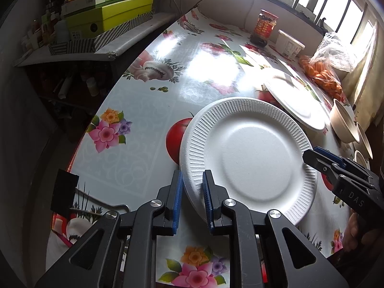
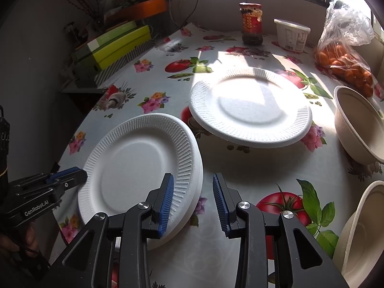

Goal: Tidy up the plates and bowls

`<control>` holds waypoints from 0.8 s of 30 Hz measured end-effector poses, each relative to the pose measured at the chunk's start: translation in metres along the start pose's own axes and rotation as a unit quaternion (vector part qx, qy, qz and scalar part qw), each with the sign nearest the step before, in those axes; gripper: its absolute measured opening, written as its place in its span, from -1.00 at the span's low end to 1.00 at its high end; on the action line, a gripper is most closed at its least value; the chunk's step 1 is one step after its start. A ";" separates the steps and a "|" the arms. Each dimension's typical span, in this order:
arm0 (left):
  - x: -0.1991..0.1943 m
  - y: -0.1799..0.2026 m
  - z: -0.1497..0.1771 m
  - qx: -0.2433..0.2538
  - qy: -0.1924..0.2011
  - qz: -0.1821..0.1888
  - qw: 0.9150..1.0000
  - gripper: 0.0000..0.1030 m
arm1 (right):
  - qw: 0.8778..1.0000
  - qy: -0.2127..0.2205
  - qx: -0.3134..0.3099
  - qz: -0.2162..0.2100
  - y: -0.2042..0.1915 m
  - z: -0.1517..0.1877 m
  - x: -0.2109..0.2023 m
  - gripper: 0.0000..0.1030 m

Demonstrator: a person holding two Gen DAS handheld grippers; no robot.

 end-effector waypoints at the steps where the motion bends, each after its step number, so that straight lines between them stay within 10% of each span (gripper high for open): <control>1: 0.000 0.000 0.000 0.000 0.000 0.000 1.000 -0.65 | 1.000 0.000 0.000 0.000 0.000 0.000 0.000 -0.33; 24: -0.019 0.001 -0.009 0.009 0.038 -0.026 0.999 -0.44 | 0.999 0.027 0.004 0.020 0.003 -0.005 -0.012 -0.04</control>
Point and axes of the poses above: each gripper's, at about its wrist camera, not at the fingertips, and x roughly the way its jaws point, y to its right, z to its underside, the point moved 5 cm from there along x, roughly the way its jaws point, and after that the axes turned 6 degrees about z, right-handed, at the moved point
